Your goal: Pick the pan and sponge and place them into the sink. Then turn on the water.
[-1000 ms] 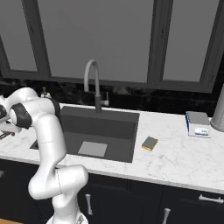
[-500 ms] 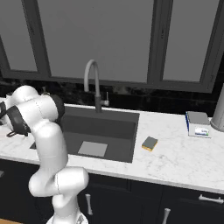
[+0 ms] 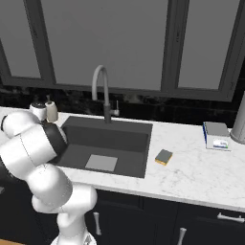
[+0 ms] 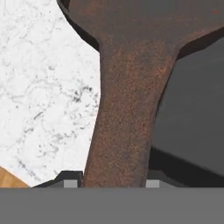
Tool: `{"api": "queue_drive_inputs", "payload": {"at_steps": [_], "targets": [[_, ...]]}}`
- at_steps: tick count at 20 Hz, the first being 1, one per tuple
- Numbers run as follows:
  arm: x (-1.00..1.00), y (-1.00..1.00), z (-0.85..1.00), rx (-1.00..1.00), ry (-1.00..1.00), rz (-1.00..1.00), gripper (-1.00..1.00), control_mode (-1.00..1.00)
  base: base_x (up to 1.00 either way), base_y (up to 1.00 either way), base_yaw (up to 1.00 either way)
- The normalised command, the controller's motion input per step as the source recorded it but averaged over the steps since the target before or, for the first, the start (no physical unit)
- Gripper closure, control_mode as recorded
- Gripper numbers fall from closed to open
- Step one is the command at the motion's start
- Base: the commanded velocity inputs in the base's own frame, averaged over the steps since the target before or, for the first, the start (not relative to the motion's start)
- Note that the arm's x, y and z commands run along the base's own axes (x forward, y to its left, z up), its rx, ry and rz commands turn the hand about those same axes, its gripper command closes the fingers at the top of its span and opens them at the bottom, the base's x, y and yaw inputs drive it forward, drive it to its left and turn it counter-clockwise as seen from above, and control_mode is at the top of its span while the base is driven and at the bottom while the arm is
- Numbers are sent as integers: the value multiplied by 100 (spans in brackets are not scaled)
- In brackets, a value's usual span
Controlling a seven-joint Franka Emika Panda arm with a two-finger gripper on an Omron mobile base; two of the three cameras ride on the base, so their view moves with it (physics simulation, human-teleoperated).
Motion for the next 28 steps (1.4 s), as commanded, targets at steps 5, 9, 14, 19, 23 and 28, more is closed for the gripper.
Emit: {"api": "queue_drive_inputs", "payload": {"at_steps": [5, 9, 14, 19, 23, 28], "targets": [[0, -85, 63, 0, -12, 32, 100, -100, 0, 0, 0], [23, -100, 20, 2, -1, 27, 100, -100, 0, 0, 0], [18, -98, 0, 14, -2, 23, 100, -100, 0, 0, 0], [32, -95, 0, 20, -6, 20, 100, -100, 0, 0, 0], [47, -73, 0, 9, 0, 15, 100, -100, 0, 0, 0], [28, -59, -14, -1, -5, 8, 100, -100, 0, 0, 0]]}}
